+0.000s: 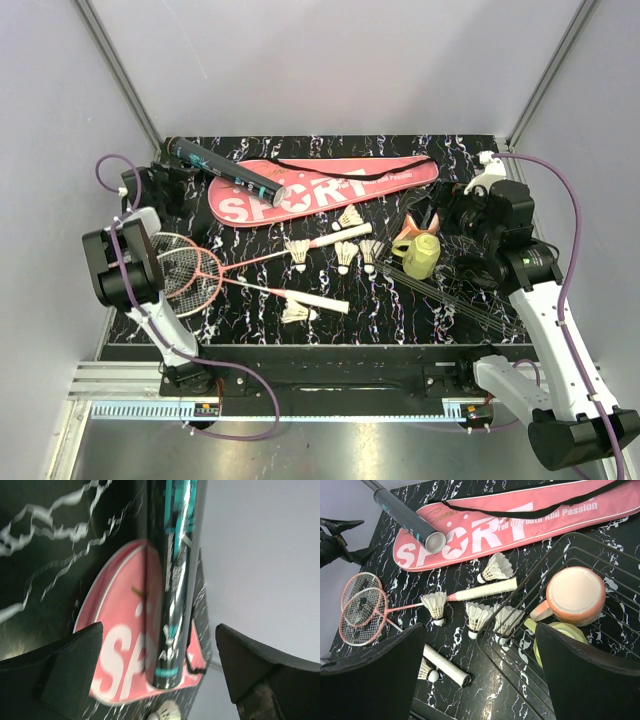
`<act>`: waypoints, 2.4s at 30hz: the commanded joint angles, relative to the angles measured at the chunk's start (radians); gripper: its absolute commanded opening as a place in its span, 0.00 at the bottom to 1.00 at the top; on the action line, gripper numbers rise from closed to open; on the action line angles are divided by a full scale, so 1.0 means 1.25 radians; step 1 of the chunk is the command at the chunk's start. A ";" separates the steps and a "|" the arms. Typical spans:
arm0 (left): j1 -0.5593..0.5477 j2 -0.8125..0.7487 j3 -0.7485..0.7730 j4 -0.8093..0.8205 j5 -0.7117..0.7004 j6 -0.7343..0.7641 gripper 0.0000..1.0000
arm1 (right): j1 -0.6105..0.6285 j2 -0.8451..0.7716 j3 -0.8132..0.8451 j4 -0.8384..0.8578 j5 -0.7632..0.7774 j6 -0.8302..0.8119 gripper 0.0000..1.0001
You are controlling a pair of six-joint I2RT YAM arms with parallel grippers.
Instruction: Pack up the badminton gear
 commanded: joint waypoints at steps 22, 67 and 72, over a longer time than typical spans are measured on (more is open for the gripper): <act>-0.019 0.538 0.499 0.339 0.017 -0.205 0.98 | -0.003 0.059 0.033 0.042 -0.008 -0.006 1.00; -0.414 -0.471 -0.111 0.219 0.196 0.165 0.56 | 0.396 0.412 0.289 0.211 -0.201 0.062 1.00; -0.436 -0.497 -0.156 0.227 0.190 0.167 0.55 | 0.429 0.462 0.295 0.300 -0.164 0.050 1.00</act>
